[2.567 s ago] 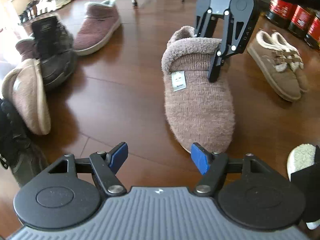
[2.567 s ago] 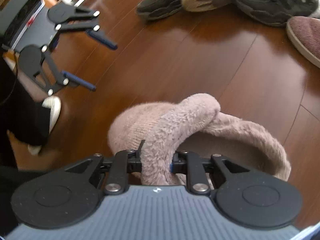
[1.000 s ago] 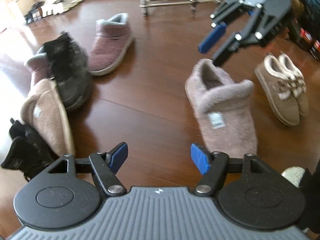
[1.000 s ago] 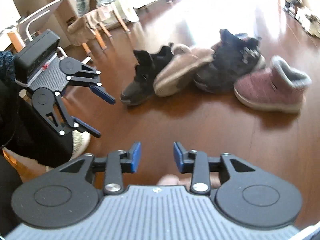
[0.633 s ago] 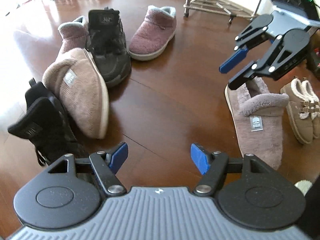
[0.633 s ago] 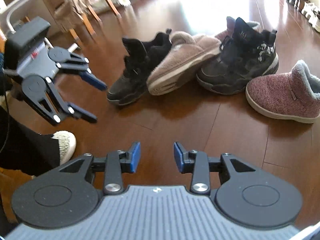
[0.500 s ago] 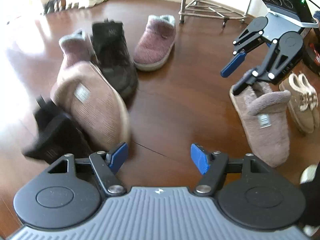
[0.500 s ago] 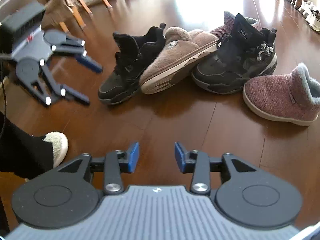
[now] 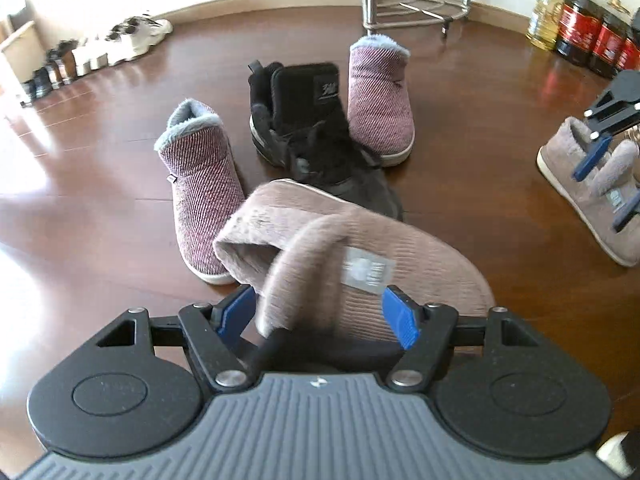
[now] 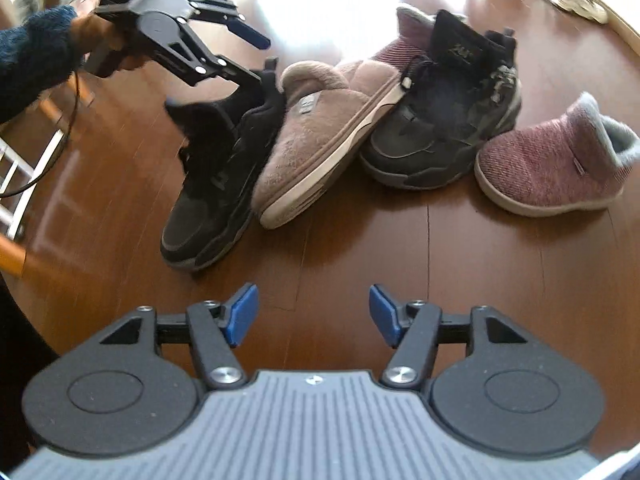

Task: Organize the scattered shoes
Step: 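Close the left tool on the collar of the second beige slipper, then carry the beige slipper with the left tool toward the first slipper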

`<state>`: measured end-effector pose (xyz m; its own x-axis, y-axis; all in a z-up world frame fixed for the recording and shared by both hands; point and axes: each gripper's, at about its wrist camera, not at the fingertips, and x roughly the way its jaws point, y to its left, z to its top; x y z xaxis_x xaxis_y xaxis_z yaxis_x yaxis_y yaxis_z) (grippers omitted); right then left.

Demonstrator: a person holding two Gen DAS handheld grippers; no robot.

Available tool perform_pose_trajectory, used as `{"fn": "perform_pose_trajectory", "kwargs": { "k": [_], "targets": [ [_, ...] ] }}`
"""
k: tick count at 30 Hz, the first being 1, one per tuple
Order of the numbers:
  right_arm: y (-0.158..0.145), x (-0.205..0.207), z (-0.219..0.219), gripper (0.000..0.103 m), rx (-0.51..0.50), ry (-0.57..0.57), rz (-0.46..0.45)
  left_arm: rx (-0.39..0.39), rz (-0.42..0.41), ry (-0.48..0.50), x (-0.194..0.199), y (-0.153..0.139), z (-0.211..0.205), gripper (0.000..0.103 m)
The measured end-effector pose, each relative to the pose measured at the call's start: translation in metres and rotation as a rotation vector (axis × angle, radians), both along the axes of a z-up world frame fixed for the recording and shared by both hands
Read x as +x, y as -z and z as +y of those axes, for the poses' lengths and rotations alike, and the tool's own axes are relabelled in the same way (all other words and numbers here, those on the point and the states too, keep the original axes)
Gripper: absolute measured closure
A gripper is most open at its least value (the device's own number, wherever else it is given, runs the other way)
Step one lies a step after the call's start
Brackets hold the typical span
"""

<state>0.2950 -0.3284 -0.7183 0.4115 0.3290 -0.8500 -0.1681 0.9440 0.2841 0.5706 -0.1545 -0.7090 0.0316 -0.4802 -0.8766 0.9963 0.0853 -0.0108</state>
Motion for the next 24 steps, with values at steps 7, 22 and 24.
{"fn": "perform_pose_trajectory", "kwargs": {
  "k": [7,22,24],
  "targets": [
    [0.003,0.006,-0.002,0.044,0.021,0.126,0.034,0.099,0.232,0.133,0.042,0.040,-0.029,0.032],
    [-0.003,-0.020,-0.012,0.044,-0.071,0.220,0.041,0.008,0.310,0.405,-0.051,0.046,-0.060,0.083],
    [-0.010,-0.032,-0.012,0.044,-0.099,0.239,0.021,0.007,0.313,0.401,-0.067,0.044,-0.060,0.083]
  ]
}}
